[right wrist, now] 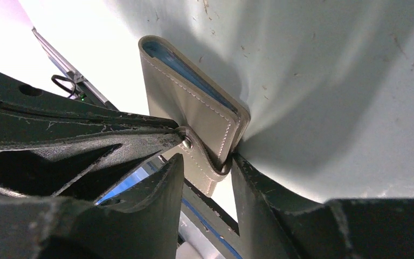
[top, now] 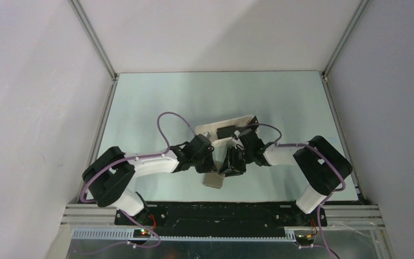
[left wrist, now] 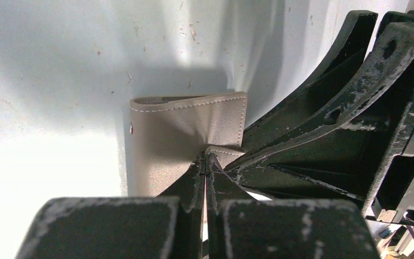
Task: Put the credit cards into the card holder
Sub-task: Close the card holder at the center of the board.
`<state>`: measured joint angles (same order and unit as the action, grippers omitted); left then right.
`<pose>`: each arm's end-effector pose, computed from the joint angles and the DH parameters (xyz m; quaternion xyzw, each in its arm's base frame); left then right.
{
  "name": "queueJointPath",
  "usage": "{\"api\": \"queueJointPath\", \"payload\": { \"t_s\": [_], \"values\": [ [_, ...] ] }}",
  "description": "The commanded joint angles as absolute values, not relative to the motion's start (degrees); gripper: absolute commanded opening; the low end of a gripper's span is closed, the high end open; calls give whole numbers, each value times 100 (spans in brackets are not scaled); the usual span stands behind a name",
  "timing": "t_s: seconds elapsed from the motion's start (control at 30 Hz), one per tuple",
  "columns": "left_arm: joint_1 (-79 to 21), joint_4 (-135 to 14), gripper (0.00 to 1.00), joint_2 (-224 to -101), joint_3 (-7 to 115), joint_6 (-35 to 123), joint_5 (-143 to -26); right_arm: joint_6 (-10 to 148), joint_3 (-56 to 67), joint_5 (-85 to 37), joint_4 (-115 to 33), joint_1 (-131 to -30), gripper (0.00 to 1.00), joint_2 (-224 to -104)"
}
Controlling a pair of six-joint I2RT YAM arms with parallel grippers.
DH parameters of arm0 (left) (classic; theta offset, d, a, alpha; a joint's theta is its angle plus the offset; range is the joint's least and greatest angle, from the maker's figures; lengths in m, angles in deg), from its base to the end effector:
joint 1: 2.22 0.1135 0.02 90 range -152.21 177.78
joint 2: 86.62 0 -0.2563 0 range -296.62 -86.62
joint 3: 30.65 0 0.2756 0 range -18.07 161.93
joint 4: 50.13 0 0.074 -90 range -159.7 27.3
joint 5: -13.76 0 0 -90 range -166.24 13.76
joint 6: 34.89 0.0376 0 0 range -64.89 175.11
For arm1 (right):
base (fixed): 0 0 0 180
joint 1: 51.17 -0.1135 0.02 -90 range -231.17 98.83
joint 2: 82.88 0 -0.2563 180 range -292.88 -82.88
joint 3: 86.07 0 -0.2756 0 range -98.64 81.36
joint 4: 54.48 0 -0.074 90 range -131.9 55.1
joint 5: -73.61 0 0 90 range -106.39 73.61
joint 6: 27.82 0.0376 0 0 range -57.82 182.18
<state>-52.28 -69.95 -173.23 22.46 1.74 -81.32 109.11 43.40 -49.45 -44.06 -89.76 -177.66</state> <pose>0.1908 -0.2331 0.1279 -0.0134 0.9483 -0.2728 0.1617 0.2215 0.2030 0.0905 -0.0197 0.9173 0.3966 0.0295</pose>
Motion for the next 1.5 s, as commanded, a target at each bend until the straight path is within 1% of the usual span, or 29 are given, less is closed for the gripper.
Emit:
{"api": "queueJointPath", "payload": {
  "t_s": [0.0, 0.4, 0.53, 0.6, 0.67, 0.73, 0.8, 0.87, 0.97, 1.03, 1.13, 1.23, 1.47],
  "values": [
    [-5286, -7216, 0, -17473, 2416, 400, -7925, 10615, 4453, -3900, -3826, -9116, 42, -18181],
    [-5349, -7251, 0, -17593, 2451, 405, -7894, 10433, 4186, -3353, -3469, -9340, 39, -18502],
    [-5356, -7318, 0, -17592, 2451, 404, -7838, 10422, 4158, -3400, -3438, -9336, 38, -18555],
    [-5362, -7349, 0, -17560, 2435, 392, -7800, 10391, 4159, -3450, -3432, -9350, 40, -18478],
    [-5363, -7363, 0, -17529, 2428, 387, -7767, 10422, 4201, -3453, -3402, -9342, 46, -18296],
    [-5363, -7380, 0, -17497, 2433, 393, -7735, 10515, 4296, -3476, -3434, -9322, 56, -18070],
    [-5358, -7418, 0, -17452, 2449, 400, -7717, 10625, 4420, -3507, -3498, -9307, 62, -17777],
    [-5356, -7457, 0, -17387, 2451, 410, -7675, 10727, 4526, -3540, -3560, -9274, 64, -17641],
    [-5357, -7527, 0, -17304, 2460, 442, -7652, 10810, 4651, -3556, -3612, -9199, 65, -17564],
    [-5360, -7572, 0, -17300, 2475, 469, -7643, 10807, 4662, -3524, -3616, -9158, 63, -17599],
    [-5358, -7645, 0, -17275, 2475, 483, -7648, 10798, 4664, -3596, -3738, -9086, 54, -17789],
    [-5355, -7696, 0, -17179, 2467, 490, -7557, 10767, 4635, -3643, -3813, -9059, 49, -17944],
    [-5354, -7854, 0, -17156, 2556, 577, -7401, 10707, 4571, -3663, -3895, -9038, 49, -18086]
  ]
}}
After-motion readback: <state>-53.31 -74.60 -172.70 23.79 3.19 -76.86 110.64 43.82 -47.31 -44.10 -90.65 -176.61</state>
